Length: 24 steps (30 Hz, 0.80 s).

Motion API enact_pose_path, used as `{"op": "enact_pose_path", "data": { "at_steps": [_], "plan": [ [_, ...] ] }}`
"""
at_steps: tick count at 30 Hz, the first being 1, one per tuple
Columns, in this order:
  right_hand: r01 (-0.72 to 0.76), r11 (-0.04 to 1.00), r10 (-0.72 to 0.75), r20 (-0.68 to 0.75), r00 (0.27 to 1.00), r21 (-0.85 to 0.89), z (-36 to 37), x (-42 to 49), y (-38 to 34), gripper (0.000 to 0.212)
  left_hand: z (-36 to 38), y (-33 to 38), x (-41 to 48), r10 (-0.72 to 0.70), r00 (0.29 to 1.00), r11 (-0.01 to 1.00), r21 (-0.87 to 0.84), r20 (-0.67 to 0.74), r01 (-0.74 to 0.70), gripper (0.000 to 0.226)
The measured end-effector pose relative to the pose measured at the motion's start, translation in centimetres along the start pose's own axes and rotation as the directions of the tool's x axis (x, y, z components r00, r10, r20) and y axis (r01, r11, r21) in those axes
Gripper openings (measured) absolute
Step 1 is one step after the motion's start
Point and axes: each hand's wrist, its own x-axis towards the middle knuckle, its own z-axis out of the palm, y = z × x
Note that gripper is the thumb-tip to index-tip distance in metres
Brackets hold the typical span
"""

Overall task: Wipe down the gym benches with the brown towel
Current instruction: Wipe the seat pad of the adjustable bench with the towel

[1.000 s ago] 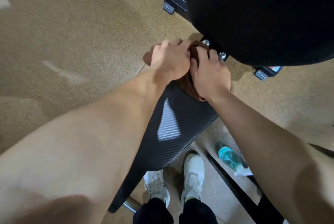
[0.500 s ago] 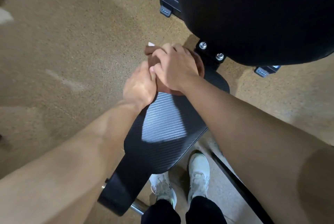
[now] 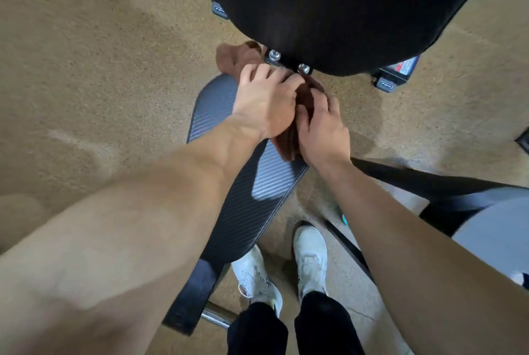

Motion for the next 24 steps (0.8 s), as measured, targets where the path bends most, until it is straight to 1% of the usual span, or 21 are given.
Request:
{"op": "enact_pose_path", "data": {
  "at_steps": [2, 3, 4, 6, 7, 8, 10, 11, 12, 13, 14, 15, 16, 17, 18, 20, 22, 24],
  "plan": [
    [-0.104, 0.976, 0.105, 0.003, 0.994, 0.191, -0.1, -1.4, 0.5, 0.048, 1.0, 1.4, -1.6, 0.018, 0.999, 1.000, -0.016, -0.046, -0.019, 0.045],
    [-0.148, 0.948, 0.152, 0.007, 0.988, 0.281, -0.1, -2.3, 0.6, 0.050, 1.5, 2.1, -2.8, 0.015, 0.999, 1.000, -0.027, -0.046, -0.016, 0.047],
    [-0.184, 0.916, 0.194, 0.008, 0.981, 0.357, 0.1, -3.2, 0.6, 0.053, 1.8, 2.9, -4.0, 0.018, 1.000, 1.000, -0.021, -0.018, -0.018, 0.055],
    [-0.262, 0.851, 0.286, 0.017, 0.958, 0.455, 0.3, -5.0, 0.4, 0.059, 2.1, 4.2, -6.8, 0.027, 0.999, 1.000, -0.002, 0.043, -0.027, 0.083],
    [-0.306, 0.819, 0.334, 0.032, 0.942, 0.486, 0.4, -5.8, 0.3, 0.061, 2.2, 4.6, -8.3, 0.035, 0.999, 0.999, -0.021, 0.035, -0.035, 0.088],
    [-0.353, 0.786, 0.379, 0.057, 0.924, 0.507, 0.7, -6.5, 0.3, 0.063, 2.2, 4.9, -9.6, 0.043, 0.999, 0.997, -0.065, 0.002, -0.043, 0.084],
    [-0.423, 0.729, 0.440, 0.104, 0.892, 0.539, 1.0, -7.9, 0.1, 0.071, 1.9, 4.8, -11.2, 0.044, 0.994, 0.982, -0.180, -0.096, -0.061, 0.059],
    [-0.431, 0.708, 0.450, 0.113, 0.886, 0.560, 1.1, -8.4, 0.1, 0.076, 1.4, 4.6, -11.1, 0.016, 0.988, 0.970, -0.238, -0.152, -0.052, 0.046],
    [-0.429, 0.685, 0.449, 0.123, 0.885, 0.588, 1.1, -8.7, 0.0, 0.078, 0.8, 4.2, -10.6, -0.021, 0.980, 0.964, -0.265, -0.199, -0.033, 0.036],
    [-0.428, 0.666, 0.443, 0.139, 0.886, 0.611, 1.2, -8.6, 0.0, 0.078, 0.4, 3.8, -9.6, -0.044, 0.974, 0.972, -0.235, -0.224, -0.010, 0.033],
    [-0.429, 0.660, 0.427, 0.162, 0.889, 0.616, 1.2, -8.1, -0.1, 0.073, 0.4, 3.2, -8.5, -0.044, 0.974, 0.987, -0.159, -0.221, 0.009, 0.037],
    [-0.439, 0.673, 0.416, 0.186, 0.890, 0.595, 1.2, -7.3, -0.2, 0.067, 0.6, 2.6, -7.2, -0.023, 0.985, 0.997, -0.081, -0.174, 0.009, 0.046],
    [-0.437, 0.699, 0.405, 0.190, 0.894, 0.567, 1.2, -6.4, -0.3, 0.062, 0.9, 2.1, -6.0, 0.000, 0.996, 1.000, -0.029, -0.092, -0.003, 0.054],
    [-0.425, 0.720, 0.401, 0.170, 0.900, 0.548, 1.2, -5.4, -0.4, 0.060, 1.4, 1.6, -4.8, 0.010, 1.000, 1.000, -0.005, -0.025, -0.010, 0.059],
    [-0.396, 0.740, 0.392, 0.131, 0.911, 0.544, 1.1, -4.3, -0.3, 0.059, 1.8, 1.4, -3.7, 0.012, 1.000, 1.000, -0.001, 0.005, -0.012, 0.061],
    [-0.356, 0.769, 0.368, 0.087, 0.926, 0.530, 0.6, -1.7, 0.0, 0.054, 2.1, 1.6, -1.9, -0.006, 1.000, 1.000, -0.003, -0.024, 0.006, 0.056],
    [-0.387, 0.766, 0.375, 0.133, 0.917, 0.513, -0.3, 0.9, 0.1, 0.051, 1.9, 2.1, -0.5, -0.018, 0.993, 1.000, 0.014, -0.116, 0.020, 0.048],
    [-0.419, 0.739, 0.393, 0.167, 0.904, 0.528, -0.8, 2.4, 0.2, 0.051, 1.6, 2.4, 0.3, -0.010, 0.984, 1.000, 0.025, -0.176, 0.015, 0.045]
  ]
}}
